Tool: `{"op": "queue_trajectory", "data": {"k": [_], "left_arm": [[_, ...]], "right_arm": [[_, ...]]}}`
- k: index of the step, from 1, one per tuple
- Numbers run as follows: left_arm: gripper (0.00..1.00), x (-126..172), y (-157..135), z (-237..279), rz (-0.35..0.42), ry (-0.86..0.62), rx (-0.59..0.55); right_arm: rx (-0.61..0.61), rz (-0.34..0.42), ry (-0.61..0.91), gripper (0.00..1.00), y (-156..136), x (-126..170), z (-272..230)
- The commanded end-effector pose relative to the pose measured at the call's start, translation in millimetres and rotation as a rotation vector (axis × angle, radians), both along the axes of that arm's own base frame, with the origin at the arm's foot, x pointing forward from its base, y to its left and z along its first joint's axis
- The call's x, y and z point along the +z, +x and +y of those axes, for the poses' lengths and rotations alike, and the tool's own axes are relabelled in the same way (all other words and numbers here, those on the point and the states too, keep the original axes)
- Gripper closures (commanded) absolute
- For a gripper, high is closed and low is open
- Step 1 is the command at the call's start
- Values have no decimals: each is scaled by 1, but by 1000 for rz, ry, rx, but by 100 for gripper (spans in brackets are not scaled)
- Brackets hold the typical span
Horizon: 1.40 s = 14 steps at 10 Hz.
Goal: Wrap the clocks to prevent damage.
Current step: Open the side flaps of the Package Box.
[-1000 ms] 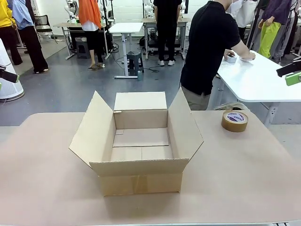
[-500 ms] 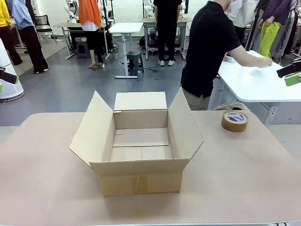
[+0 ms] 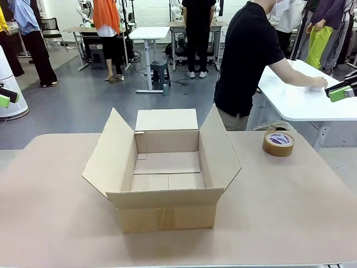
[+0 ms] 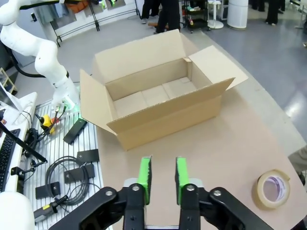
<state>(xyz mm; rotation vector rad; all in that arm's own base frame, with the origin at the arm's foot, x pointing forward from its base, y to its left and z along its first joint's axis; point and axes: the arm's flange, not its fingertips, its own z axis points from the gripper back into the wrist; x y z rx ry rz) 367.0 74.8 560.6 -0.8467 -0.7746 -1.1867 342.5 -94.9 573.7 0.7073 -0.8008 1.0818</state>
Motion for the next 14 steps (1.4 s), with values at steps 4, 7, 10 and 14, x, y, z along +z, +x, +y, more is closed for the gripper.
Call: {"op": "queue_trajectory", "data": {"k": [4,7,10,14], "left_arm": [[100,3,1,2,-7,16,-4],[100,3,0,3,-21,29,10],[100,2,0,3,-5,8,11],[100,2,0,3,-5,8,11]], "right_arm": [[12,1,-50,100,1,-3,0],[-1,-5,-78,100,-2,-2,2],[1,3,-42,100,-1,0,2],[1,3,-42,100,-1,0,2]]}}
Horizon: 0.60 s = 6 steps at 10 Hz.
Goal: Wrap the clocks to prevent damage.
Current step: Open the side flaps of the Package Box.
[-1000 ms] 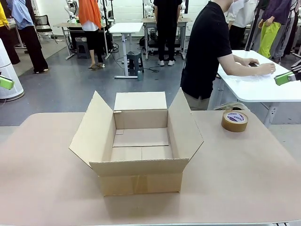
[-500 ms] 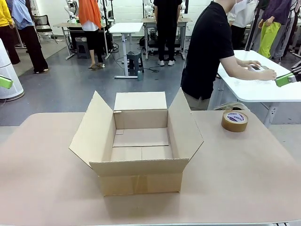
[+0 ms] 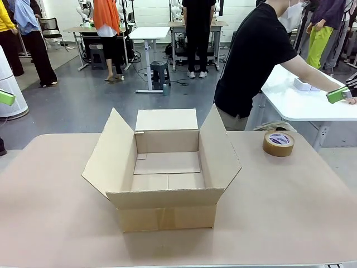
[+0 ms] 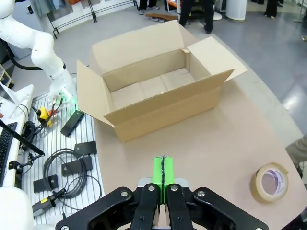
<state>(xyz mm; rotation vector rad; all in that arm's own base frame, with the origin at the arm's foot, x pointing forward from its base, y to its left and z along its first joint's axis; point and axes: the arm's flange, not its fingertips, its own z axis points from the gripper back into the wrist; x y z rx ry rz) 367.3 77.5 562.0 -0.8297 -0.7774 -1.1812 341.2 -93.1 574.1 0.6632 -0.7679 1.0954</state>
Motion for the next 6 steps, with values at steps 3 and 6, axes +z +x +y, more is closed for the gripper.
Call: {"op": "queue_trajectory", "data": {"k": [3,6], "left_arm": [[100,16,2,-28,34,103,28],[100,82,6,-127,100,335,14]], "right_arm": [[-11,16,-42,99,4,14,34],[-35,185,-187,99,21,55,152]]}}
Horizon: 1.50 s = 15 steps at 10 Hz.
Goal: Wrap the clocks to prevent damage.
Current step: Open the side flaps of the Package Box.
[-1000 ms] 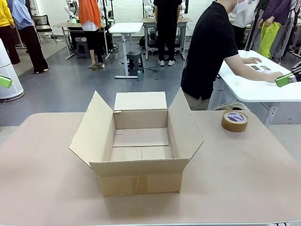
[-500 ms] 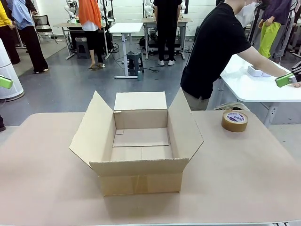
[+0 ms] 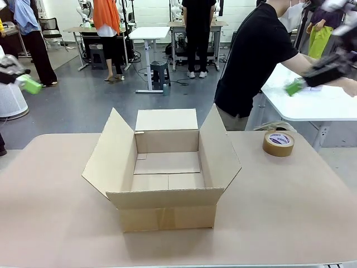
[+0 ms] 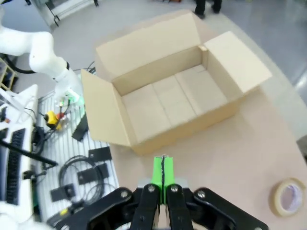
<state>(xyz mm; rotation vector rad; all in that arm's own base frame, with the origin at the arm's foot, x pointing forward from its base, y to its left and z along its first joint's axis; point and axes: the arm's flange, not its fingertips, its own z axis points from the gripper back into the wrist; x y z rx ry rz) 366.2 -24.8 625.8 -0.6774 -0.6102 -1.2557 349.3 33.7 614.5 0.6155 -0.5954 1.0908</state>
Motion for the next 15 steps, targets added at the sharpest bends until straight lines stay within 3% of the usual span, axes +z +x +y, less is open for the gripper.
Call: {"op": "queue_trajectory", "data": {"k": [1,3,5,7,10,11,12,15], "left_arm": [[100,34,13,-59,134,204,103],[100,48,36,-130,325,360,273],[100,25,55,-185,325,553,465],[100,-9,73,-210,326,690,592],[100,-47,80,-220,217,783,735],[100,-43,71,-218,192,738,679],[100,-49,84,-217,255,770,687],[100,-49,84,-217,255,770,687]], "right_arm": [[-46,126,-101,99,20,24,56],[-111,299,-154,99,39,27,119],[-232,372,-274,99,56,5,165],[-359,317,-424,99,69,-24,194],[-431,283,-524,99,71,-62,217],[-296,285,-438,99,64,-60,217],[-399,277,-503,99,74,-58,212],[-399,277,-503,99,74,-58,212]]}}
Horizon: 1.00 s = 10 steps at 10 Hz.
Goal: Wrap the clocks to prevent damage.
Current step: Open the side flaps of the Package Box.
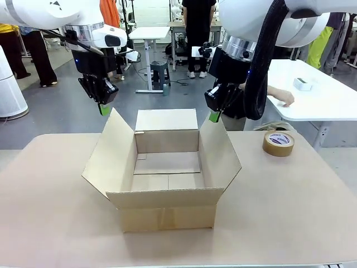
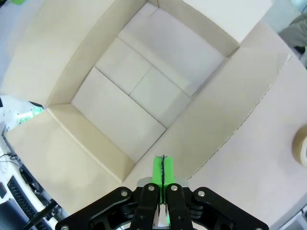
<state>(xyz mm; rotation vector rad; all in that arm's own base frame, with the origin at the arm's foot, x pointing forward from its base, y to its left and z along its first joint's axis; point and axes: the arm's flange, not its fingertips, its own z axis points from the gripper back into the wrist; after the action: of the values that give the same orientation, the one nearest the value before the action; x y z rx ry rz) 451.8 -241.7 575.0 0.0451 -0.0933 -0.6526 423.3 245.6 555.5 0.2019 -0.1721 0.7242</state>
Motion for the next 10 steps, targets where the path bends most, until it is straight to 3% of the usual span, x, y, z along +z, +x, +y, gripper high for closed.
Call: {"op": "queue_trajectory", "data": {"k": [1,3,7,10], "left_arm": [[100,0,0,0,0,0,0],[100,-1,1,-4,-8,4,35],[100,-26,1,-37,-28,11,300],[100,-45,10,-44,-38,27,363]], "right_arm": [[0,0,0,99,0,0,0],[-48,-3,-7,99,1,-2,3],[-295,0,-90,99,-1,-32,22],[-336,-13,-152,99,3,-51,31]]}}
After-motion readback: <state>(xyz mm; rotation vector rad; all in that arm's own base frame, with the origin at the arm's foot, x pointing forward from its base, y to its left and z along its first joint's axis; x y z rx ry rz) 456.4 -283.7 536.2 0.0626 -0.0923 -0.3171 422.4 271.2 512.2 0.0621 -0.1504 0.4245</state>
